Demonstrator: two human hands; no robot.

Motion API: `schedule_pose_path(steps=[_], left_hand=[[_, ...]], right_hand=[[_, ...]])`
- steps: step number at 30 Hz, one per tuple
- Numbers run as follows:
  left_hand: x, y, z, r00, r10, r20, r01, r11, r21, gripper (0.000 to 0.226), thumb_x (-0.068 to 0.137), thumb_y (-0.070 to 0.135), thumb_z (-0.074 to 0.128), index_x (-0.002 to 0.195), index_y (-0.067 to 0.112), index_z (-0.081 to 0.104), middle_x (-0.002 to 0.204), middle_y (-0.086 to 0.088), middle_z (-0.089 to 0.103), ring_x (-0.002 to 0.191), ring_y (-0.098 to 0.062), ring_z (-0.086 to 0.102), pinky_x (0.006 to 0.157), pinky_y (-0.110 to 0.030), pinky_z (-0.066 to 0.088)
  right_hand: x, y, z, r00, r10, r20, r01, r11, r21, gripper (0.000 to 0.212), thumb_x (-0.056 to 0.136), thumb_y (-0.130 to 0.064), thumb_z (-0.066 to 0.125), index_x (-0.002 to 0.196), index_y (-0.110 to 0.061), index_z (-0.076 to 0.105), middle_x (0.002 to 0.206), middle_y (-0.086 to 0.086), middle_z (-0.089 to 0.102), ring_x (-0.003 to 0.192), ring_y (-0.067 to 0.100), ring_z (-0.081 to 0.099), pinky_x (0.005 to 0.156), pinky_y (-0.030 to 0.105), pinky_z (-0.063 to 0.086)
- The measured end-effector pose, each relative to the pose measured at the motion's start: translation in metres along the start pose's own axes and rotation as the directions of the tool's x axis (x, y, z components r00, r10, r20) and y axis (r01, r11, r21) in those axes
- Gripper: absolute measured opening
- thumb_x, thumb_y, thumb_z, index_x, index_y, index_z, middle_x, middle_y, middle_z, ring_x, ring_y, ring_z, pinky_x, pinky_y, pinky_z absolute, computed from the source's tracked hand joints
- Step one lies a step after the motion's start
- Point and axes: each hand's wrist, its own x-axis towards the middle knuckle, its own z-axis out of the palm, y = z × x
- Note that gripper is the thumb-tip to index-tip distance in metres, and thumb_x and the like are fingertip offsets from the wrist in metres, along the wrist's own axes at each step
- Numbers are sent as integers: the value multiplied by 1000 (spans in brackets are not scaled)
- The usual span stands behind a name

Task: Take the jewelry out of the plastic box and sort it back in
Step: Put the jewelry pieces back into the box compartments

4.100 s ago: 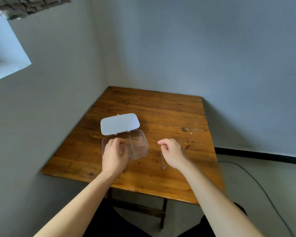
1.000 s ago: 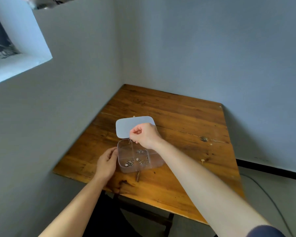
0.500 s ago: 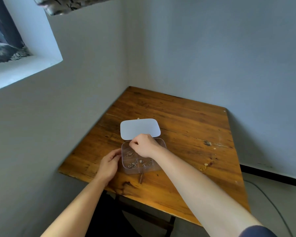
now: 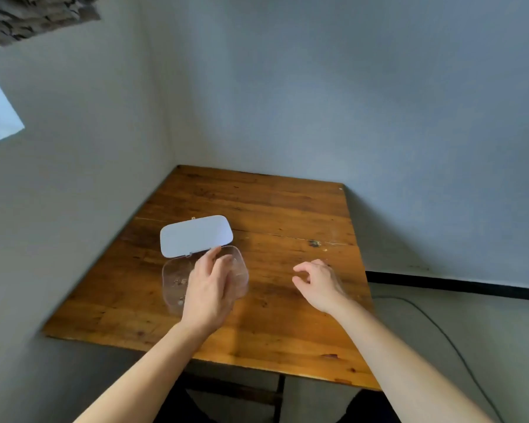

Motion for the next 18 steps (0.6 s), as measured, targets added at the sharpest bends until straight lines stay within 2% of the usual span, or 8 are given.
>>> schedule_pose_path(steps=[4,6,8,10,12,14,16,18], left_hand=[[-11,28,39,959,180,219,-194,980,46,31,101,30,43,126,18,56,148,-12,45,130,-30,49,105,-43,44],[-15,33,55,923,198,330,-250,960,125,35,103,29,36,132,20,55,152,-10,42,139,-30,40,118,-43,24],[-17,34,66,883,198,427,-313,924,221,43,102,24,30,141,18,48,159,-12,31,149,-29,22,121,-41,-1],[-18,31,73,856,148,495,-309,914,262,48,102,23,26,150,18,35,165,-11,13,152,-27,4,116,-37,-10],[-17,30,78,827,77,557,-255,934,250,52,103,24,24,154,19,23,166,-8,3,152,-24,-4,116,-35,-6],[-12,31,81,804,33,594,-200,955,217,54,102,25,25,155,19,20,166,-8,5,152,-24,-3,120,-37,1],[-5,32,84,805,-1,594,-147,968,201,54,101,24,27,155,18,21,166,-8,9,152,-24,0,121,-38,5],[3,34,89,808,-28,588,-110,974,198,55,101,24,26,155,18,20,166,-8,8,152,-24,-1,122,-39,5]], right_hand=[[-13,40,0,990,120,72,-111,987,-115,73,92,-63,57,154,-33,32,145,2,32,129,26,46,81,31,44],[-14,48,4,992,103,77,-86,976,-202,79,90,-70,51,157,-36,24,146,3,31,130,26,42,86,34,48],[-12,52,8,996,54,69,-34,962,-270,74,92,-70,46,156,-37,28,143,4,35,130,26,41,94,37,48],[-7,52,12,998,4,57,10,970,-241,65,95,-65,50,152,-36,39,136,1,41,125,23,44,96,36,46],[-4,50,12,998,-35,47,41,991,-124,52,95,-55,60,142,-33,56,127,-3,47,117,19,51,90,33,48],[-1,50,11,997,-78,29,78,997,-8,35,94,-44,67,124,-27,70,117,-3,56,107,20,60,86,35,53],[1,48,11,994,-106,22,105,994,20,18,96,-36,67,106,-23,74,108,-2,60,103,20,63,84,37,54],[5,48,10,993,-113,44,114,993,-14,17,101,-32,60,104,-20,71,109,-1,60,109,18,60,85,36,52]])
